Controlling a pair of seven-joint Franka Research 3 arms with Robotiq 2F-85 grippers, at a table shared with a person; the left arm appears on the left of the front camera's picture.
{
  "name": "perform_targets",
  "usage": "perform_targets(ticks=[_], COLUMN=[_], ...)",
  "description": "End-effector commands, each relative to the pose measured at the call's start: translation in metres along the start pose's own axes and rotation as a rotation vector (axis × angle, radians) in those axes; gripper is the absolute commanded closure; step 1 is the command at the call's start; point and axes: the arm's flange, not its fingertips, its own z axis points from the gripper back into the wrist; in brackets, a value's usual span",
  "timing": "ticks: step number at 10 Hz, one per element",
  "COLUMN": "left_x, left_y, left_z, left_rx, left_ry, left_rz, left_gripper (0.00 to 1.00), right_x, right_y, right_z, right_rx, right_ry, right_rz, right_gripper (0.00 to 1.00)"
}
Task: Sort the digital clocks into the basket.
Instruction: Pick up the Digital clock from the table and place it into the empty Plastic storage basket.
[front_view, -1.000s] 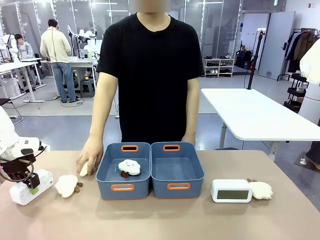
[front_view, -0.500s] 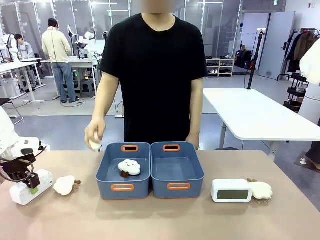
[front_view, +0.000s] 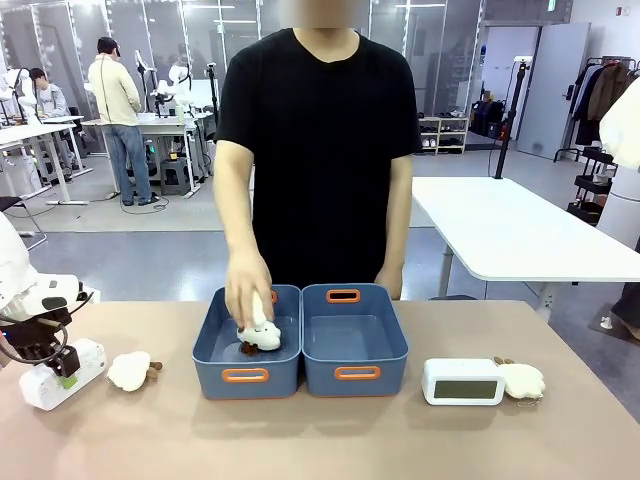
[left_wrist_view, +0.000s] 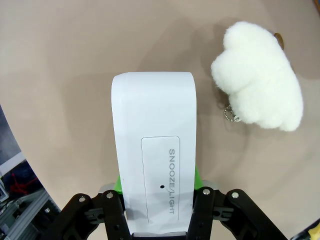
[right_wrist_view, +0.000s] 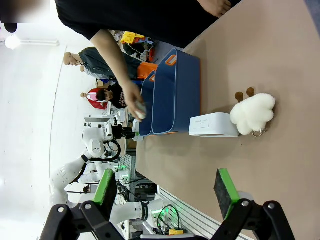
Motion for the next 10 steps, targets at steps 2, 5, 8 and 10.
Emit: perform_targets(ticks=[2,5,8,10], left_x=[0.0,-0.002,-0.012,-0.013], left_y=[0.002,0.009,-0.003,-0.013], left_z=[0.0,0.038,0.142,0.168], left_rx=[0.009,-0.033,-0.067,-0.054], left_ry=[0.003,-0.025,-0.135,-0.177], left_rz=[-0.009,0.03,0.018,-0.006], left_gripper=[0.97,0.5,0.5,0.5], right_x=[0.0,0.0,0.0,0.0], right_y=[0.001,0.001,0.001,0.001], right_z=[0.0,0.0,0.0,0.0], right_rx=[0.005,0.005,0.005,0.005], right_ry=[0.002,0.002,0.002,0.002], right_rz=[0.008,0.008,0.008,0.008], right_gripper=[0.0,0.0,0.0,0.0])
